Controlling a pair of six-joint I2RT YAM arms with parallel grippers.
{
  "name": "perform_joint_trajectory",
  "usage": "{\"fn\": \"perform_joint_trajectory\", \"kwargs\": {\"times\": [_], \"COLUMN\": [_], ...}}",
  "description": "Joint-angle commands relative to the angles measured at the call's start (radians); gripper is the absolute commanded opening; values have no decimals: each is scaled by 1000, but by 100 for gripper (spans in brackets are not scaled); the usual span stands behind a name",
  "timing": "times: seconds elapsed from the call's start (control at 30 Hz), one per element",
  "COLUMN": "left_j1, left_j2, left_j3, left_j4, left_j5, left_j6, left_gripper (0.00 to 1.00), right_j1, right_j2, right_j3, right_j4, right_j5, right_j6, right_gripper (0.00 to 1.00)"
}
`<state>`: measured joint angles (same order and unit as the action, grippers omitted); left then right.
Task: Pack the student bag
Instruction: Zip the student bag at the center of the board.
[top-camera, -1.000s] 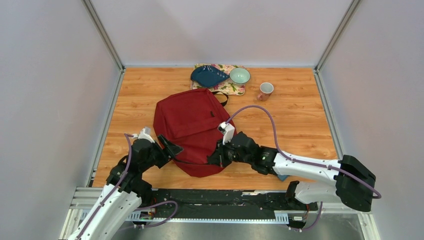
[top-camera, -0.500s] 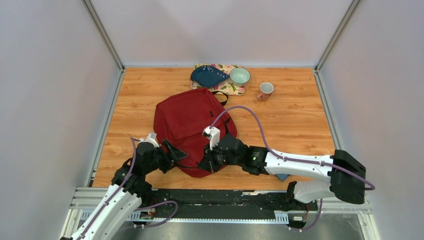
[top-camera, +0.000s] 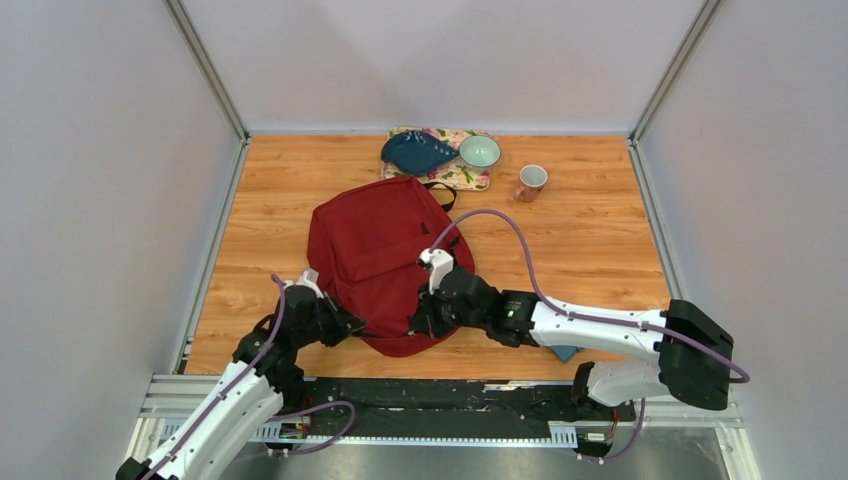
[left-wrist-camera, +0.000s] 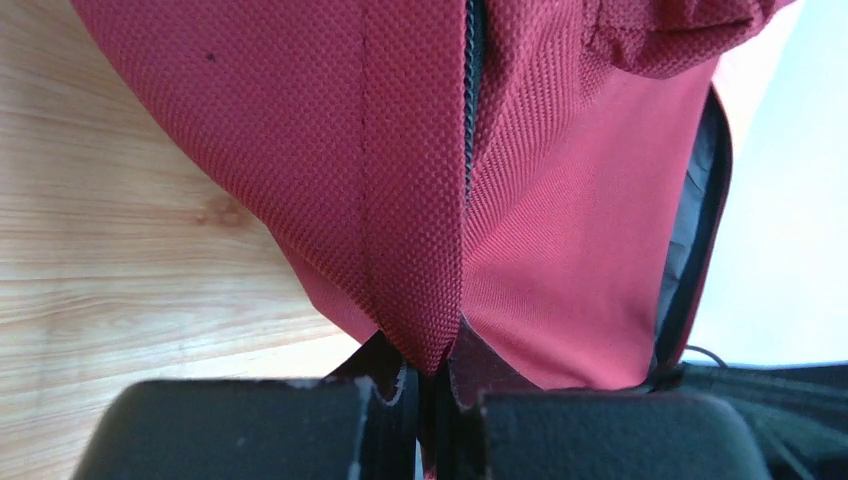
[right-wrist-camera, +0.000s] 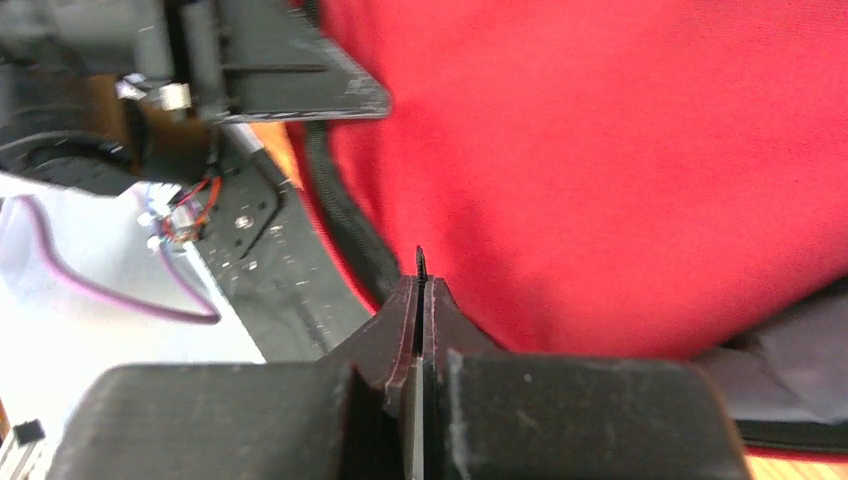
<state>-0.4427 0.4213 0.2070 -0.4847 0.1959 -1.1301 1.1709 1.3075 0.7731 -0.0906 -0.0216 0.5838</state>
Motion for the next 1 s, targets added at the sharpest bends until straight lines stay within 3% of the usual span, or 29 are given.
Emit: {"fn": "perform_joint_trajectory", "kwargs": {"times": [0.0, 0.17, 0.43, 0.47, 0.5, 0.53, 0.57, 0.6, 0.63, 0.83, 0.97], "left_j1": [12, 53, 93, 94, 93, 94, 94, 93, 94, 94, 94], "left_j2": [51, 39, 22, 22, 19, 16, 14, 14, 17, 79, 86], "left_j3": [75, 104, 101, 117, 127, 143, 188, 216, 251, 558, 609], "left_j4": [-78, -147, -144, -128, -123, -123, -132, -147, -193, -416, -307], "left_j5": [-107, -135, -82, -57, -44, -36, -38, -45, -59, -228, -68], "left_j6": [105, 164, 170, 174, 185, 191, 202, 237, 260, 449, 541], "left_gripper": [0, 0, 0, 7, 21, 36, 63, 73, 77, 78, 79], "right_j1": [-91, -198, -220, -221, -221, -221, -220, -220, -220, -220, -221], "right_j2": [-48, -143, -223, -229, -238, -243, -243, -238, -235, -223, -223], "right_j3": [-52, -119, -185, -190, -195, -199, -201, -201, -201, -198, -192], "right_j4": [-12, -20, -35, -20, -8, 3, 20, 25, 28, 43, 48], "right_j5": [63, 54, 61, 55, 46, 37, 5, -3, -12, -26, -28], "right_j6": [42, 59, 68, 70, 80, 82, 85, 86, 90, 91, 85], "right_gripper": [0, 0, 0, 0, 0, 0, 0, 0, 0, 0, 0]}}
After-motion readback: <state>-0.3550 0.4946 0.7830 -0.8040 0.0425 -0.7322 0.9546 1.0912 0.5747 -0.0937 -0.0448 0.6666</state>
